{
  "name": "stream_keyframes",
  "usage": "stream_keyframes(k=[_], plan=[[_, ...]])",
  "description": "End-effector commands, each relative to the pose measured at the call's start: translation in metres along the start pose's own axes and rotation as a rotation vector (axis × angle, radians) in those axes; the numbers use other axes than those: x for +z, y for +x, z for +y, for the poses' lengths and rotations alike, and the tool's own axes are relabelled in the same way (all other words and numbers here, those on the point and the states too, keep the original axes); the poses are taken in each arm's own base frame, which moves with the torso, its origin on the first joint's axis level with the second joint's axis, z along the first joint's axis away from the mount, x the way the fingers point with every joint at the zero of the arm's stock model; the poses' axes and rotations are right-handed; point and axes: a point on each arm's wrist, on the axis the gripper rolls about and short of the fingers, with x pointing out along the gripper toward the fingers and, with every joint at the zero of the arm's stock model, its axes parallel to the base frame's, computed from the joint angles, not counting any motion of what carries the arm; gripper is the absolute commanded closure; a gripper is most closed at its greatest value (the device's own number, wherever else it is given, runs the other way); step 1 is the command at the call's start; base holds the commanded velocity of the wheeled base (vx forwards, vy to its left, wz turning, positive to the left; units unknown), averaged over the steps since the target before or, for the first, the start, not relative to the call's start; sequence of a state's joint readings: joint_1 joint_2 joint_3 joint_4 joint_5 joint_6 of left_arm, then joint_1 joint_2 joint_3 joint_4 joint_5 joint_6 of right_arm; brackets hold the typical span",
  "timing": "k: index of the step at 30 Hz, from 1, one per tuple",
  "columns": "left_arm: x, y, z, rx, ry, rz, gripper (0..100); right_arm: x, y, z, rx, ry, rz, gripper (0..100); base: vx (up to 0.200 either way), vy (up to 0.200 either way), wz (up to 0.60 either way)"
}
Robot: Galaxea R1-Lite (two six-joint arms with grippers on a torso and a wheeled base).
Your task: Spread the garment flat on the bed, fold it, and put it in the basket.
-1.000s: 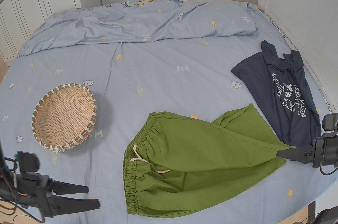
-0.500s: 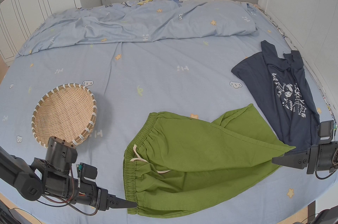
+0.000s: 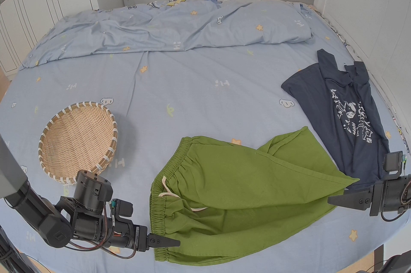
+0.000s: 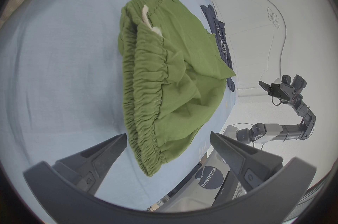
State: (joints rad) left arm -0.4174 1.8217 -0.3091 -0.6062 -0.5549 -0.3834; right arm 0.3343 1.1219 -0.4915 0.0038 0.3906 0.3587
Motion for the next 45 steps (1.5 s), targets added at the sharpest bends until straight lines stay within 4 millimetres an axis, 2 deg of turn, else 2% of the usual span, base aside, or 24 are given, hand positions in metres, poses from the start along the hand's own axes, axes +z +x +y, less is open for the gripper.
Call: stream_keyframes(k=[1,9,10,24,25,26,28,31,33,38,44,45], plan=[[-0.007,0.011,0.002,0.007,-0.026,0.042,0,0.0,0.001,0.0,-0.001,0.002,0.004,0,0.0,0.0,0.0],[-0.007,0.014,0.003,0.019,-0.031,0.031,0,0.0,0.001,0.0,0.0,0.001,0.002,0,0.0,0.0,0.0],[-0.007,0.014,0.003,0.019,-0.031,0.031,100,0.0,0.001,0.0,0.0,0.001,0.002,0,0.0,0.0,0.0],[-0.01,0.008,0.007,0.03,-0.075,0.03,100,-0.001,0.0,0.0,0.006,0.001,0.004,0,0.0,0.0,0.0],[-0.007,-0.01,0.017,0.044,-0.138,-0.039,100,-0.006,0.0,-0.002,0.002,0.009,0.026,0,0.0,0.0,0.0],[-0.007,-0.02,0.019,0.044,-0.153,-0.071,100,-0.01,0.001,-0.004,-0.003,0.015,0.039,0,0.0,0.0,0.0],[-0.009,-0.031,0.022,0.017,-0.172,-0.098,100,-0.017,0.005,-0.01,-0.026,0.035,0.069,0,0.0,0.0,0.0],[-0.011,-0.036,0.025,0.001,-0.186,-0.105,100,-0.019,0.006,-0.014,-0.045,0.055,0.076,0,0.0,0.0,0.0],[-0.015,-0.045,0.031,0.014,-0.211,-0.132,100,-0.021,0.011,-0.026,-0.098,0.102,0.098,0,0.0,0.0,0.0],[-0.02,-0.053,0.038,0.044,-0.251,-0.139,100,-0.039,0.024,-0.043,-0.135,0.093,0.216,0,0.0,0.0,0.0],[-0.029,-0.053,0.041,0.064,-0.231,-0.084,100,-0.05,0.038,-0.068,-0.168,0.106,0.289,0,0.0,0.0,0.0],[-0.029,-0.053,0.042,0.065,-0.231,-0.082,100,-0.053,0.044,-0.08,-0.191,0.105,0.302,0,0.0,0.0,0.0]])
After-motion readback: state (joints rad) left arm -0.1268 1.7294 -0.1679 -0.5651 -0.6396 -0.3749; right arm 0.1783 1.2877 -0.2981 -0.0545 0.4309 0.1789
